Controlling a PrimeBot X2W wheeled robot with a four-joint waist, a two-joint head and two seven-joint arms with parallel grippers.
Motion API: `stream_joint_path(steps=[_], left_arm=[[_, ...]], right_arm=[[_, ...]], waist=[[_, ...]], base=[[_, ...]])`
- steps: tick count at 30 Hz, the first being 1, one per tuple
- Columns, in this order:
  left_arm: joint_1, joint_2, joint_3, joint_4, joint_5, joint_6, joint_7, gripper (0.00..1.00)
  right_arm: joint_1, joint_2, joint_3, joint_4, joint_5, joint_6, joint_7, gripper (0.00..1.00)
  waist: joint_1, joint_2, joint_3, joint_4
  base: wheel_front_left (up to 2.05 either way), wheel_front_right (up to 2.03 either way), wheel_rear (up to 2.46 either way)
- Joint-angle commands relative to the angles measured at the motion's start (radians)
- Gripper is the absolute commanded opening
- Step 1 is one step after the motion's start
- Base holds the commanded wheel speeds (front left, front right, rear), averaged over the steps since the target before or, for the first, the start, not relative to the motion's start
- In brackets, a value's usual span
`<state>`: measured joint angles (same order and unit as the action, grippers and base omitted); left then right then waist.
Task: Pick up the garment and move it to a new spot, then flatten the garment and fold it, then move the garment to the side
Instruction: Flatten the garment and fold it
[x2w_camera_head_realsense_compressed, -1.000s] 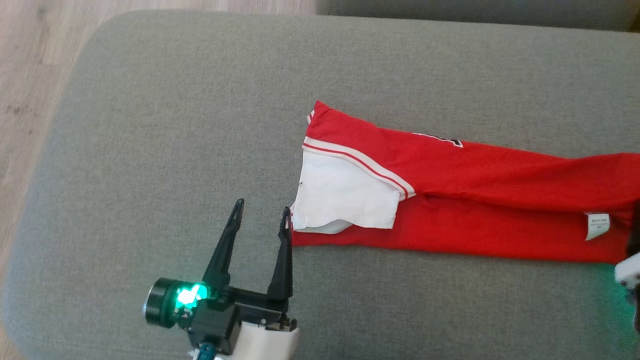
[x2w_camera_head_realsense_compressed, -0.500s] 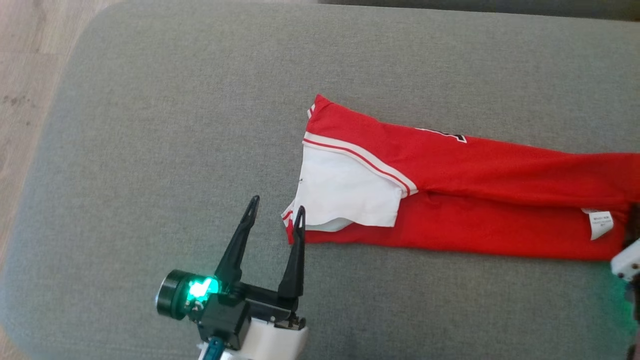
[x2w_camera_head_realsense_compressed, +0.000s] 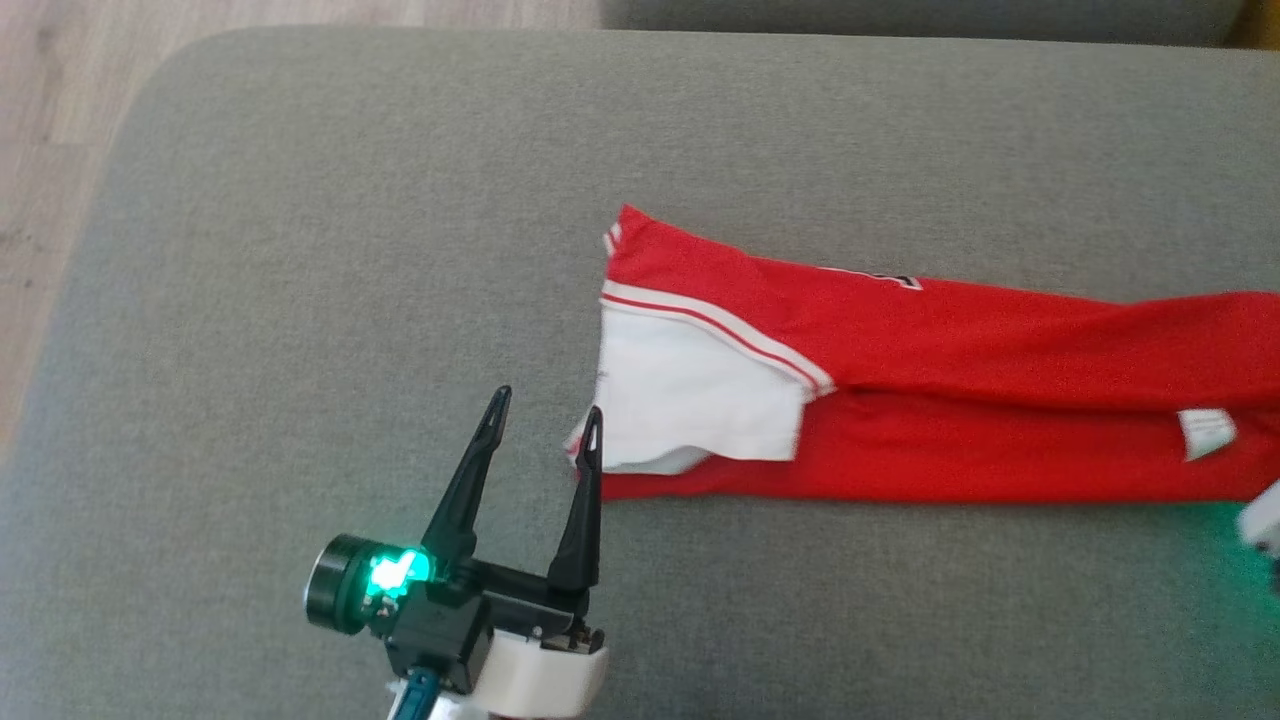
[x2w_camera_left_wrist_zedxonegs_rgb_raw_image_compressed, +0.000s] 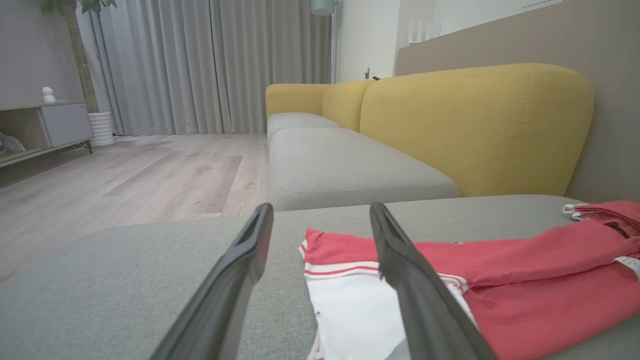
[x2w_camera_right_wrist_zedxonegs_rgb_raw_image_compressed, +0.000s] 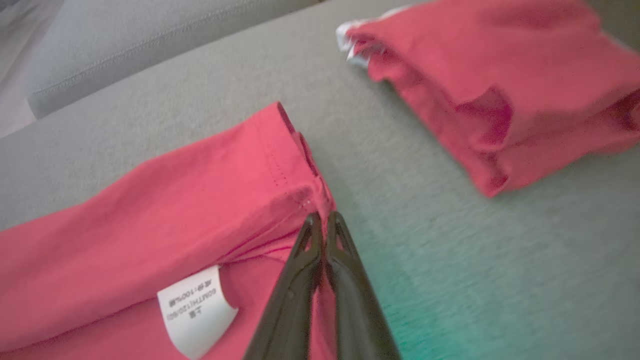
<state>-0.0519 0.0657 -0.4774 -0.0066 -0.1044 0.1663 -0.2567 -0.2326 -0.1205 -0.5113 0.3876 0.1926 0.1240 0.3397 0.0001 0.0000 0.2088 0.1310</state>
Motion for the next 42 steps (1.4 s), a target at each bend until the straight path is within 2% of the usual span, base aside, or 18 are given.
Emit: stream_joint_path(steps=[1,6,9,13,16,19,22,26,30,31,38,42], left_arm=[[-0.003,-0.011,0.041,-0.033,0.009,-0.003,-0.005,1.00],[-0.001,-0.013,0.047,-0.031,0.012,-0.012,-0.005,1.00],[0.003,-0.014,0.050,-0.028,0.012,-0.016,-0.005,1.00],[0.004,-0.014,0.049,-0.020,0.010,-0.021,-0.005,1.00],[0.000,-0.015,0.046,-0.016,0.006,-0.021,-0.005,1.00],[-0.005,-0.015,0.038,-0.012,-0.005,-0.022,-0.005,1.00],[-0.009,-0.015,0.033,-0.009,-0.013,-0.021,-0.005,1.00],[-0.016,-0.015,0.022,-0.005,-0.022,-0.021,-0.005,1.00],[-0.029,-0.015,0.008,-0.004,-0.032,-0.018,-0.005,1.00],[-0.029,-0.015,0.008,-0.004,-0.032,-0.018,-0.005,1.00],[-0.040,-0.015,-0.004,0.009,-0.039,-0.011,-0.005,1.00],[-0.039,-0.015,0.000,0.009,-0.040,-0.009,-0.005,1.00]], right_arm=[[-0.025,-0.061,0.008,-0.057,0.007,0.007,0.011,0.00],[-0.070,-0.147,-0.016,-0.139,0.024,0.007,0.072,0.00],[-0.102,-0.162,0.008,-0.206,0.059,0.007,0.115,0.00],[-0.125,-0.118,0.069,-0.328,0.124,0.007,0.167,0.00],[-0.111,-0.050,0.130,-0.434,0.175,0.007,0.195,0.00],[-0.088,0.013,0.212,-0.520,0.196,0.007,0.215,0.00],[-0.067,0.050,0.308,-0.563,0.209,0.007,0.214,0.00],[-0.057,0.068,0.441,-0.542,0.237,0.007,0.183,0.00],[-0.062,0.070,0.567,-0.453,0.262,0.007,0.114,0.00],[-0.062,0.070,0.567,-0.453,0.262,0.007,0.114,0.00],[-0.079,0.070,0.752,-0.311,0.309,0.007,0.022,0.00],[-0.080,0.070,0.807,-0.260,0.318,0.007,-0.001,0.00]], waist=[[-0.0001,0.0000,-0.005,-0.011],[-0.0001,0.0000,-0.013,-0.035],[-0.0001,0.0000,-0.020,-0.048],[-0.0001,0.0000,-0.032,-0.054],[-0.0001,0.0000,-0.037,-0.051],[-0.0001,0.0000,-0.040,-0.041],[-0.0001,0.0000,-0.041,-0.031],[-0.0001,0.0000,-0.039,-0.012],[-0.0001,0.0000,-0.026,0.017],[-0.0001,0.0000,-0.026,0.017],[-0.0001,0.0000,-0.008,0.076],[-0.0001,0.0000,-0.005,0.096]], base=[[0.00,0.00,0.00],[0.00,0.00,0.00],[0.00,0.00,0.00],[0.00,0.00,0.00],[0.00,0.00,0.00],[0.00,0.00,0.00],[0.00,0.00,0.00],[0.00,0.00,0.00],[0.00,0.00,0.00],[0.00,0.00,0.00],[0.00,0.00,0.00],[0.00,0.00,0.00]])
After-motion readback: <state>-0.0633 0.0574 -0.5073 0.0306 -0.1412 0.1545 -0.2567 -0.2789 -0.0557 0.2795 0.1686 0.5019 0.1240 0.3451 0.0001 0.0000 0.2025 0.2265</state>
